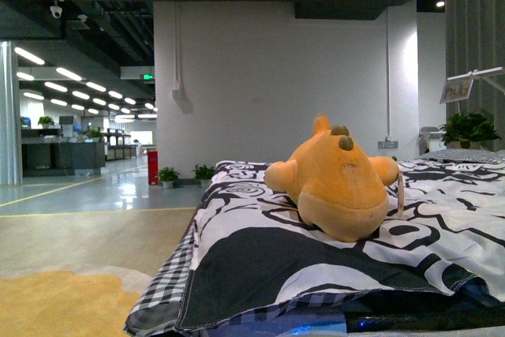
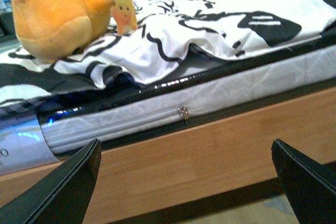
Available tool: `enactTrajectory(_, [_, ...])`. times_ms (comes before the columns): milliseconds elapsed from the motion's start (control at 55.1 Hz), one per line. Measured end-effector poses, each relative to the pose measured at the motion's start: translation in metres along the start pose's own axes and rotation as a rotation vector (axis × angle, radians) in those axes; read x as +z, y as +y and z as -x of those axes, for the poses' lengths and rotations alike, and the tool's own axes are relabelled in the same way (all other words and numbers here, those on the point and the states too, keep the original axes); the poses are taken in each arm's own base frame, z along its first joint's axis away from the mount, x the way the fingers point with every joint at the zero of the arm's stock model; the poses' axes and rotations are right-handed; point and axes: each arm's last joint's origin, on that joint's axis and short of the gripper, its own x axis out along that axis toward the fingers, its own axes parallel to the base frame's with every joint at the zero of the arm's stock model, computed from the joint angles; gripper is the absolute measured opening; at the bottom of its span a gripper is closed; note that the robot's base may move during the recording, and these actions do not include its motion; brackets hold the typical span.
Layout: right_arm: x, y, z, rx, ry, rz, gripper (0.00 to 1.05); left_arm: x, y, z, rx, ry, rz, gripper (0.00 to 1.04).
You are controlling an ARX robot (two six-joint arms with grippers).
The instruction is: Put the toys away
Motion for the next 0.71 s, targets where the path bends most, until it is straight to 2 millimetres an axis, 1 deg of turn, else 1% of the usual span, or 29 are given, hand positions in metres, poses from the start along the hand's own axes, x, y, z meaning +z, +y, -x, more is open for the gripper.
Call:
enactTrajectory(127, [0.016, 0.004, -0.015, 0.041, -0.044, 0.001, 0.98, 0.0, 0.0, 0.0, 0.0, 0.0, 0.0, 0.98])
enactTrajectory(218, [0.028, 0.008, -0.032, 0.069, -0.072, 0.004, 0.98, 0.0, 0.0, 0.0, 0.0, 0.0, 0.0, 0.98])
enactTrajectory(381, [0.04, 0.016, -0.064, 0.099, -0.076, 0.002, 0.98, 0.0, 0.0, 0.0, 0.0, 0.0, 0.0, 0.98])
enactTrajectory(508, [0.046, 0.031, -0.091, 0.13, -0.086, 0.0, 0.98, 0.0, 0.0, 0.0, 0.0, 0.0, 0.0, 0.98])
enactTrajectory(635, [0.047, 0.055, -0.125, 0.163, -0.076, 0.006, 0.98, 0.0, 0.0, 0.0, 0.0, 0.0, 0.0, 0.98])
enactTrajectory(708, [0.046, 0.064, -0.137, 0.176, -0.068, 0.007, 0.98, 0.0, 0.0, 0.0, 0.0, 0.0, 0.0, 0.98])
